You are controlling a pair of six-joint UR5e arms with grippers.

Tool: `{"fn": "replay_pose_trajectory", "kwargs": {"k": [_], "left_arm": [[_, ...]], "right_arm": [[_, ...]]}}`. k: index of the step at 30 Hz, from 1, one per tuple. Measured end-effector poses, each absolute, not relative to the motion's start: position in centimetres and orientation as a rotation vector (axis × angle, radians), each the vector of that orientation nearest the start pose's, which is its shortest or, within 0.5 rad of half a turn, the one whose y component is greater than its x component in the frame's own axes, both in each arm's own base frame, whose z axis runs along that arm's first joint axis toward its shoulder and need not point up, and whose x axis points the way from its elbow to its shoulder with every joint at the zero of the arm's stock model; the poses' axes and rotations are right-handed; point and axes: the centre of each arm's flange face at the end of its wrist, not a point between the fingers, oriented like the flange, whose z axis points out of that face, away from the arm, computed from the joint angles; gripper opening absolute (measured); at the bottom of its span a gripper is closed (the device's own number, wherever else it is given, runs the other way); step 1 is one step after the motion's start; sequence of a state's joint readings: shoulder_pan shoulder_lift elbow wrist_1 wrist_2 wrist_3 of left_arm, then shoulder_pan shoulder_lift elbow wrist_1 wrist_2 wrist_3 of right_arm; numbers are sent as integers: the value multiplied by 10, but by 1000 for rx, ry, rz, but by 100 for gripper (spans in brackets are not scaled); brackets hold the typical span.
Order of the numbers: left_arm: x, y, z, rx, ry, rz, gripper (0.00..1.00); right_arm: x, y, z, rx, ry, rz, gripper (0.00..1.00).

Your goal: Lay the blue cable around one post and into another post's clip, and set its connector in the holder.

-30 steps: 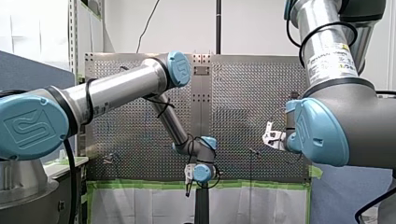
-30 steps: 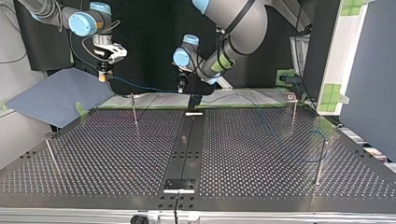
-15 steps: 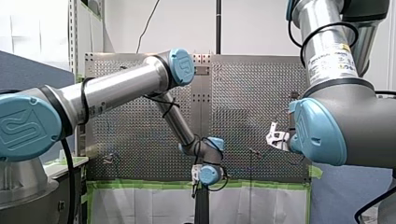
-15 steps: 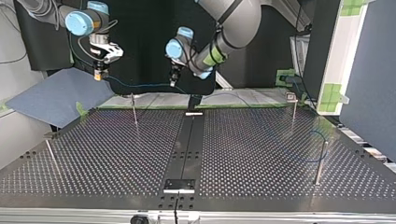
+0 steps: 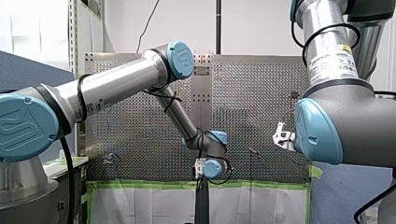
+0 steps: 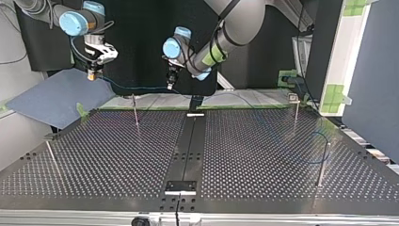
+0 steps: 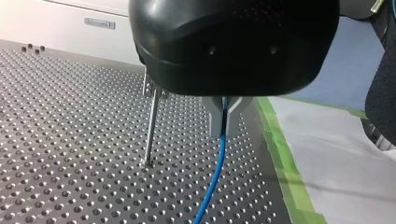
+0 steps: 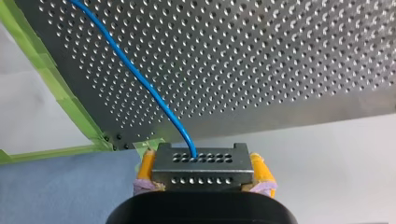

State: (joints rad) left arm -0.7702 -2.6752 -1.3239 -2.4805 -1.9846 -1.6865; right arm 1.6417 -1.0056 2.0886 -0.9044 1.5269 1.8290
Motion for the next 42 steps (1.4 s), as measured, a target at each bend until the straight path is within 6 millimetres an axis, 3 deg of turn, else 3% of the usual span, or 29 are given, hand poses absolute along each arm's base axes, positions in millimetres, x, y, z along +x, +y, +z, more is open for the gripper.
{"fn": "replay_pose_trajectory", "kwargs": {"k": [19, 30, 42], "left_arm": [[444, -559, -57, 276, 1730, -296, 1], [440, -576, -53, 310, 1705, -397, 1], [446, -575, -51, 299, 1712, -402, 1]], "right_arm": [[141, -492, 53, 1234, -1548, 1365, 0], [143, -503, 28, 1283, -1546, 1362, 0], [148, -535, 40, 1388, -1456, 1399, 0]]}}
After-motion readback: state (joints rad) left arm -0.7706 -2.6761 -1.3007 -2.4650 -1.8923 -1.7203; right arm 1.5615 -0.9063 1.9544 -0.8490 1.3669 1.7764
